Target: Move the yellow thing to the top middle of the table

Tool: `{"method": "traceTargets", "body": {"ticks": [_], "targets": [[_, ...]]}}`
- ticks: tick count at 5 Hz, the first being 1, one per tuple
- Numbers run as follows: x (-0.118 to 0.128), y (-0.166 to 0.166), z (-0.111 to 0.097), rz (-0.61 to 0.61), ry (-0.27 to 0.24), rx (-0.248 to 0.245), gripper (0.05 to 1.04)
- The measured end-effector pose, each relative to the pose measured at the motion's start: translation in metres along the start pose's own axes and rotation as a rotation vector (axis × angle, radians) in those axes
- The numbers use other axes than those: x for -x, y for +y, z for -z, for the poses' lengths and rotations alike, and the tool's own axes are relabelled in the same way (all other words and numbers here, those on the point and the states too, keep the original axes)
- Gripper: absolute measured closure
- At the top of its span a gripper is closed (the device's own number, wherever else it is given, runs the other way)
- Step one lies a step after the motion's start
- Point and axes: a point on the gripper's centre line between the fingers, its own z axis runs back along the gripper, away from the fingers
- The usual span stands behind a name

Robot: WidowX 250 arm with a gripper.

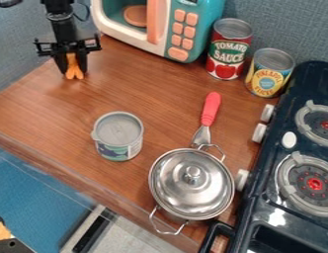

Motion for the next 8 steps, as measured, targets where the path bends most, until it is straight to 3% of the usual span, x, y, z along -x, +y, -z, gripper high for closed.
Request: {"method": "traceTargets", "body": {"ticks": [2,3,4,5,6,7,8], "targets": [[0.017,-0.068,-0.067,0.143,-0.070,0.119,0.702],[0.031,-0.100,-0.070,0.217,-0.050,0.170,0.702],[0.042,-0.123,-0.062,0.301,-0.047,0.184,0.702],[0.061,-0.140,-0.036,0.376,0.029,0.157,0.702],[0.054,-0.142,-0.020,0.397,0.044,0.136,0.702],[0.059,-0.140,-0.006,0.406,0.077,0.123,0.635],[0.063,-0.143,-0.006,0.406,0.081,0.107,0.324]]}}
